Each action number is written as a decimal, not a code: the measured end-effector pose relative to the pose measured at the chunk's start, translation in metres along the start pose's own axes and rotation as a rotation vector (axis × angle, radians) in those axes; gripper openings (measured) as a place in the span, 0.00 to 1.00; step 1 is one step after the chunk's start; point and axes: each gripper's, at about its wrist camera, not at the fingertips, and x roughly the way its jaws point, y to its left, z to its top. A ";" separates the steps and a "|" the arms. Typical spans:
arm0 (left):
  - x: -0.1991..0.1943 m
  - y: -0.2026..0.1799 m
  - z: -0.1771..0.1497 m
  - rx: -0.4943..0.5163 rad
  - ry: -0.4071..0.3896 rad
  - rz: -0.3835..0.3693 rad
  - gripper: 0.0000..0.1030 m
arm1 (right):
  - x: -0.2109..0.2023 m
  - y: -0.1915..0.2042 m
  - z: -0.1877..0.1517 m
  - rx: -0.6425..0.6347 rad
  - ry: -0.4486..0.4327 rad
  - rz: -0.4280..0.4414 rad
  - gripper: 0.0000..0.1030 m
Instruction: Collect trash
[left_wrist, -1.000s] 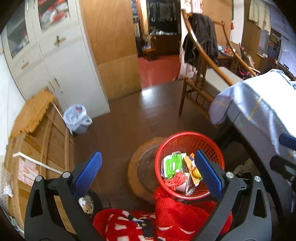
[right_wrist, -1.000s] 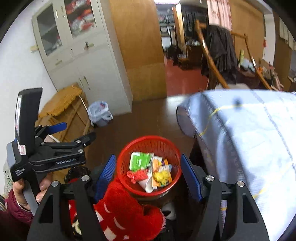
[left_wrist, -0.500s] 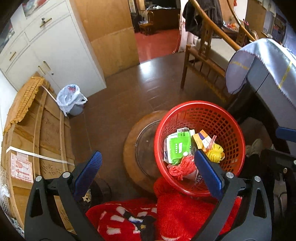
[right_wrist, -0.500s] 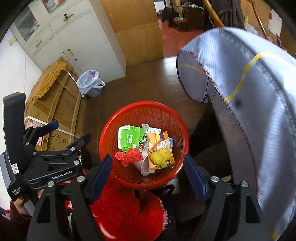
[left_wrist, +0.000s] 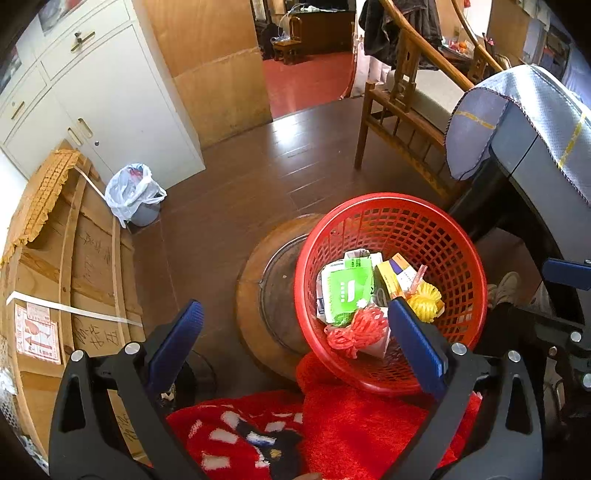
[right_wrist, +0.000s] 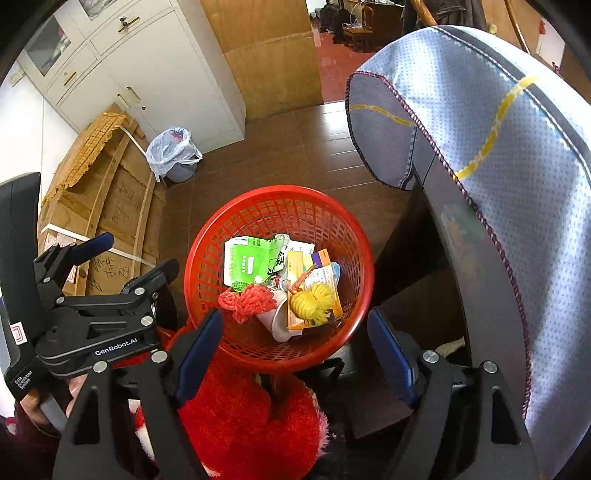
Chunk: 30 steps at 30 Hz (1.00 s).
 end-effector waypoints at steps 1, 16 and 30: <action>-0.001 -0.001 0.000 0.003 0.000 -0.003 0.93 | 0.000 0.000 0.000 0.001 0.000 0.001 0.77; -0.008 -0.012 0.000 0.047 -0.014 -0.010 0.93 | 0.000 -0.001 -0.011 0.009 -0.007 -0.002 0.77; -0.009 -0.013 0.000 0.045 -0.016 -0.020 0.93 | 0.002 0.003 -0.012 -0.008 -0.002 -0.011 0.78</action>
